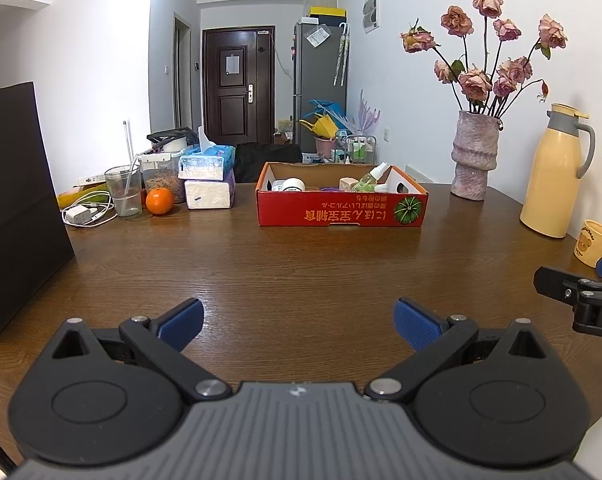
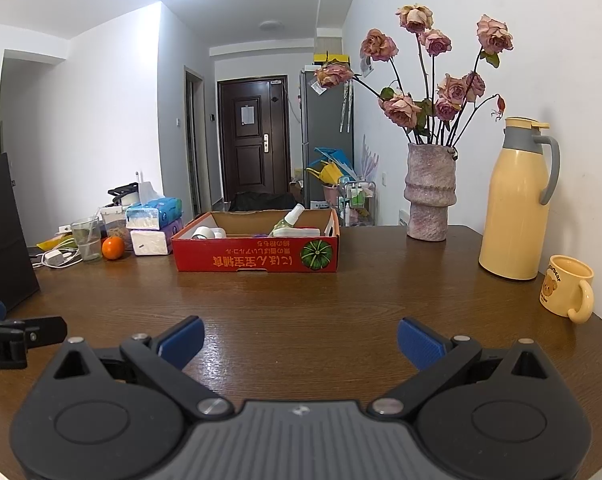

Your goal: Organize rigid objects

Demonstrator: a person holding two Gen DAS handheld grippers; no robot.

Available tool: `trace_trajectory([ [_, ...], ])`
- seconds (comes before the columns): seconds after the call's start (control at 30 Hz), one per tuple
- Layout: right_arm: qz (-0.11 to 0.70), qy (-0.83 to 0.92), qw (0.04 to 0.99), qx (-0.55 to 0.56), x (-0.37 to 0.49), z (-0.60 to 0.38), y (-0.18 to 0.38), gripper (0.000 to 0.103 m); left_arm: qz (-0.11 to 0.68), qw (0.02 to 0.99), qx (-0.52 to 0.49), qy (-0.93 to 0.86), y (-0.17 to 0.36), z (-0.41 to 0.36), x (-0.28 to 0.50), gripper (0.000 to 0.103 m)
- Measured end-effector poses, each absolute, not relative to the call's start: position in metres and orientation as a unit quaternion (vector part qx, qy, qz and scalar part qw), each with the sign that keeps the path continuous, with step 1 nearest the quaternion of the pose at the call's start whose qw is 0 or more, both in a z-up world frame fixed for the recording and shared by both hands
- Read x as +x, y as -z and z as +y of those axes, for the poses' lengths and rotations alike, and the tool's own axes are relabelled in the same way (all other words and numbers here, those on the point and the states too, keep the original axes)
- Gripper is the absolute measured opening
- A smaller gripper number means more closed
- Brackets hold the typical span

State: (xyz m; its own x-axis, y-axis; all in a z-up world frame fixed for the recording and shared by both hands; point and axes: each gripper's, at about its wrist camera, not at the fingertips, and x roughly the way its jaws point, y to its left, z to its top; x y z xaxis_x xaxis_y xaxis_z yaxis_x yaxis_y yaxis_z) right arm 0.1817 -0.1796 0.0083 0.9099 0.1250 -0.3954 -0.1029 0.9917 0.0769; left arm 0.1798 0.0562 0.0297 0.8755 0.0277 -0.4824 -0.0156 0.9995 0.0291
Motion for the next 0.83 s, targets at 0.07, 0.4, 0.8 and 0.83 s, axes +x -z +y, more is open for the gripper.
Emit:
trace_trajectory([
  [0.07, 0.204, -0.059, 0.977, 0.027, 0.1818, -0.1797, -0.0084, 0.103, 0.250, 0.968, 0.012, -0.011, -0.0297, 0.0562, 0.1800, 0.103],
  [0.4, 0.205, -0.058, 0.977, 0.027, 0.1810, -0.1793, -0.0081, 0.103, 0.252, 0.968, 0.010, -0.008, -0.0269, 0.0567, 0.1794, 0.103],
  [0.8, 0.210, -0.058, 0.976, 0.026, 0.1792, -0.1783, -0.0013, 0.103, 0.254, 0.967, 0.004, 0.003, -0.0255, 0.0584, 0.1828, 0.103],
  [0.83, 0.211, -0.058, 0.975, 0.026, 0.1789, -0.1781, -0.0009, 0.103, 0.254, 0.967, 0.004, 0.003, -0.0253, 0.0581, 0.1831, 0.103],
])
